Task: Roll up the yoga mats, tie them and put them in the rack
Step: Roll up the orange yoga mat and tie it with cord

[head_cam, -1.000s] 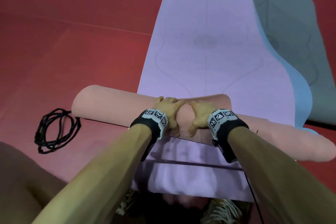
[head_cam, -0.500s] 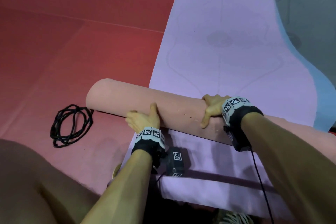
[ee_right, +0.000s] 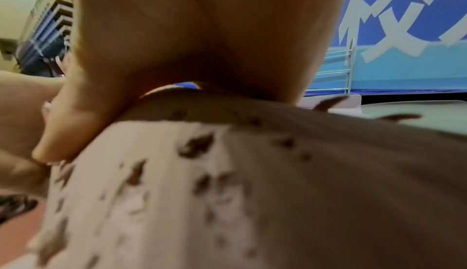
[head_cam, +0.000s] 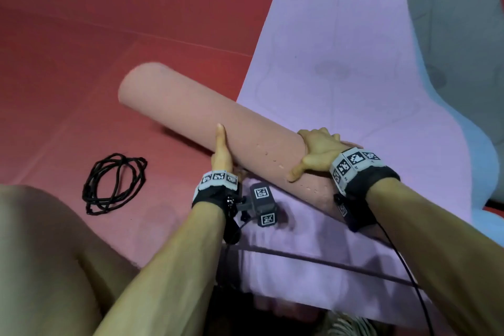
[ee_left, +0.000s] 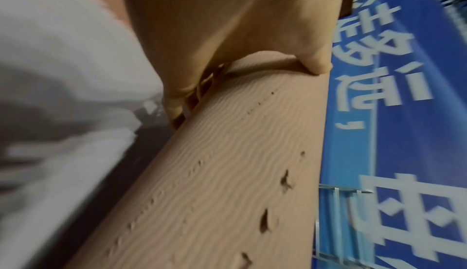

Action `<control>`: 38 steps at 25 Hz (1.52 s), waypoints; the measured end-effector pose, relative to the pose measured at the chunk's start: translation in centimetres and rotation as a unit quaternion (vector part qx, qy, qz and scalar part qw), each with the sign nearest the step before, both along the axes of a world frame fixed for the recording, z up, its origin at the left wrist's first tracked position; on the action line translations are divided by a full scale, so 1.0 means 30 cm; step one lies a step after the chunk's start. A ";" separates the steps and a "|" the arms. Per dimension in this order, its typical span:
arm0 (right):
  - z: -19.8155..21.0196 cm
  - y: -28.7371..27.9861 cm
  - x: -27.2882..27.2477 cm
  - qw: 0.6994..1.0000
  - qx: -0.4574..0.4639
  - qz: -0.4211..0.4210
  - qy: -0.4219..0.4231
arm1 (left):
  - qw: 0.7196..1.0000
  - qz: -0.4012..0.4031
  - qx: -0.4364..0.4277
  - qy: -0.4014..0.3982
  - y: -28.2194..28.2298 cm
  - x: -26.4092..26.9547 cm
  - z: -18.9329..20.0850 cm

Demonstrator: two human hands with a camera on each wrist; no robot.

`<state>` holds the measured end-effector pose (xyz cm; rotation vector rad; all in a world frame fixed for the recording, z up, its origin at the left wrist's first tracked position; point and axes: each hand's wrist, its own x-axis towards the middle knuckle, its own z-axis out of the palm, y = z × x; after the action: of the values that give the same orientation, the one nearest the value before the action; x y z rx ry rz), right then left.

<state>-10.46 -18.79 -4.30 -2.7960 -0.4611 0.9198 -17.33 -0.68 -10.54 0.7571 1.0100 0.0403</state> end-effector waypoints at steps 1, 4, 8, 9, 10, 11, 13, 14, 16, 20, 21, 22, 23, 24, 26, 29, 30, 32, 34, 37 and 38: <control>0.034 0.027 0.002 0.999 0.029 -0.011 -0.027 | 1.000 -0.002 0.020 -0.018 0.037 0.034 0.048; 0.195 0.118 0.010 0.989 0.117 -0.044 -0.082 | 0.992 0.025 0.081 -0.092 0.161 0.155 0.166; 0.398 0.253 -0.033 0.964 0.213 -0.071 -0.142 | 0.975 0.044 0.127 -0.180 0.263 0.138 0.480; 0.427 0.285 -0.041 0.958 0.230 -0.074 -0.156 | 0.970 0.041 0.133 -0.197 0.283 0.114 0.554; 0.458 0.319 -0.052 0.953 0.244 -0.070 -0.168 | 0.966 0.038 0.142 -0.212 0.305 0.091 0.622; 0.487 0.353 -0.064 0.949 0.256 -0.068 -0.170 | 0.960 0.033 0.158 -0.228 0.326 0.067 0.684; 0.537 0.423 -0.081 0.945 0.272 -0.069 -0.170 | 0.946 0.025 0.213 -0.243 0.387 0.028 0.766; 0.568 0.455 -0.090 0.943 0.281 -0.068 -0.166 | 0.939 0.026 0.232 -0.252 0.414 0.006 0.809; 0.582 0.517 -0.053 0.940 0.299 -0.051 -0.154 | 0.926 0.031 0.271 -0.263 0.475 -0.019 0.878; 0.663 0.619 -0.033 0.914 0.380 0.001 -0.139 | 0.894 0.006 0.345 -0.285 0.536 -0.146 1.107; 0.723 0.641 -0.079 0.907 0.399 0.003 -0.136 | 0.891 -0.015 0.361 -0.273 0.555 -0.168 1.148; 0.774 0.665 -0.096 0.899 0.420 0.014 -0.125 | 0.888 -0.030 0.375 -0.265 0.576 -0.190 1.193; 0.803 0.686 -0.096 0.884 0.454 0.026 -0.108 | 0.885 -0.048 0.388 -0.252 0.597 -0.197 1.212; 0.842 0.709 -0.101 0.866 0.493 0.038 -0.083 | 0.882 -0.059 0.401 -0.242 0.617 -0.212 1.232; 0.891 0.767 -0.104 0.831 0.555 0.035 -0.023 | 0.882 -0.074 0.406 -0.225 0.624 -0.255 1.276; 0.928 0.815 -0.143 0.794 0.604 -0.018 0.068 | 0.887 -0.058 0.401 -0.222 0.652 -0.260 1.251; 0.931 0.824 -0.157 0.783 0.615 -0.032 0.091 | 0.893 -0.063 0.390 -0.218 0.667 -0.259 1.237; 0.943 0.845 -0.156 0.768 0.623 -0.062 0.135 | 0.908 -0.064 0.360 -0.204 0.702 -0.260 1.220; 0.981 0.857 -0.139 0.763 0.615 -0.073 0.185 | 0.906 -0.041 0.366 -0.206 0.756 -0.238 1.219; 1.039 0.869 -0.097 0.765 0.611 -0.060 0.192 | 0.874 0.001 0.413 -0.255 0.785 -0.246 1.284; 1.054 0.872 -0.098 0.767 0.613 -0.059 0.182 | 0.858 0.002 0.430 -0.282 0.794 -0.252 1.314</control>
<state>-13.41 7.38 27.32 -1.3929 -0.5324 0.6884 -24.90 23.15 28.90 1.4498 0.3820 0.7214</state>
